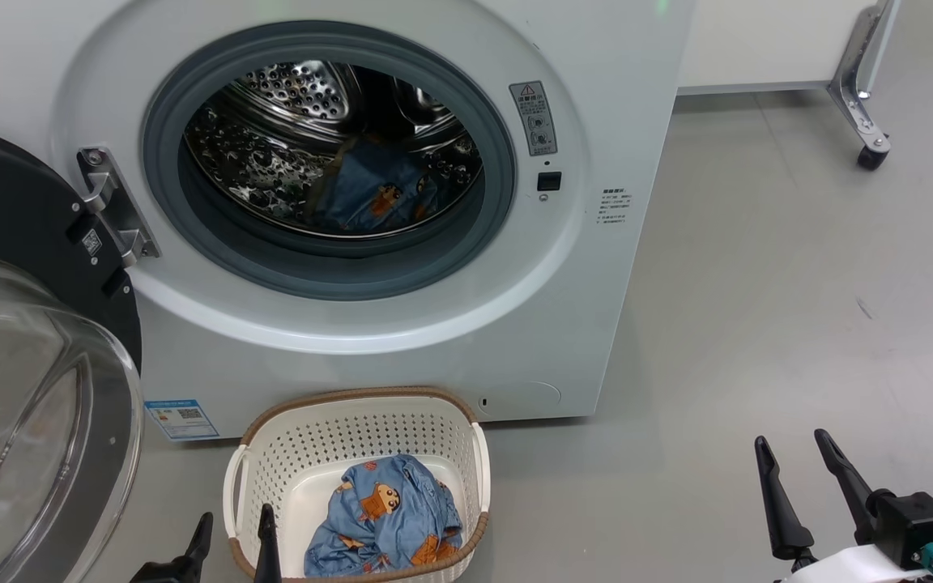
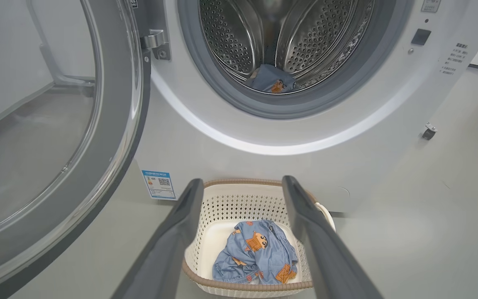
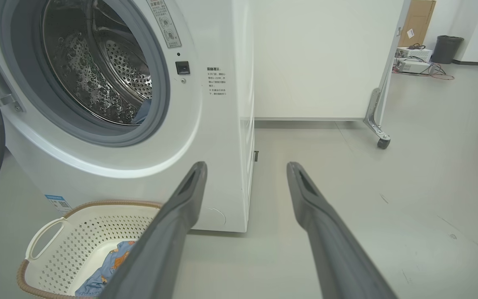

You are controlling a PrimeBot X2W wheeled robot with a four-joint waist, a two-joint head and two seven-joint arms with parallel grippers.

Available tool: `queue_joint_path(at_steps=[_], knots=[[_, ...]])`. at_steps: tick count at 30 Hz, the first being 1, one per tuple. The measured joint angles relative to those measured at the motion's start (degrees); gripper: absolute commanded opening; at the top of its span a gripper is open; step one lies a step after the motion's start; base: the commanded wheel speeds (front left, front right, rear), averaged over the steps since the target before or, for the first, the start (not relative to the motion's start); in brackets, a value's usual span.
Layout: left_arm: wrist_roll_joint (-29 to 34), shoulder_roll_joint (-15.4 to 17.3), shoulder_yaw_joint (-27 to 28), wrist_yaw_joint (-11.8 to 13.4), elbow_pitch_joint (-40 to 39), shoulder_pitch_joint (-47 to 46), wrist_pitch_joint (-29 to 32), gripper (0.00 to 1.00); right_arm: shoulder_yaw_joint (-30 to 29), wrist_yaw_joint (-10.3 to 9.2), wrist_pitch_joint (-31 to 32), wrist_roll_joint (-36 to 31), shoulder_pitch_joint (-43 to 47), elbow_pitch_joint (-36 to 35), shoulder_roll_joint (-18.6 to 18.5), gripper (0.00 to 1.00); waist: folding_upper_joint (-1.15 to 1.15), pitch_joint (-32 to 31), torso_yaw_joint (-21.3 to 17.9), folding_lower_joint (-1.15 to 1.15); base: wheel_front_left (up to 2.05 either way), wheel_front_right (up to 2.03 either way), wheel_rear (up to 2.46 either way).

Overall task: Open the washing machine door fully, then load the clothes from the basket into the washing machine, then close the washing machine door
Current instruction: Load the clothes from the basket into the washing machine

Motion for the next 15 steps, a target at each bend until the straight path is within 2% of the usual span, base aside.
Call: queue_joint_path(at_steps=[15], knots=[[2.4,1.8,-1.9,0.2,-0.3,-3.4,6.1,1.0,2.2,0.0,0.0,0.1,-4.3,-1.4,2.3,1.0,0.0,7.6,-2.5,0.0,0.0,0.0,0.0]])
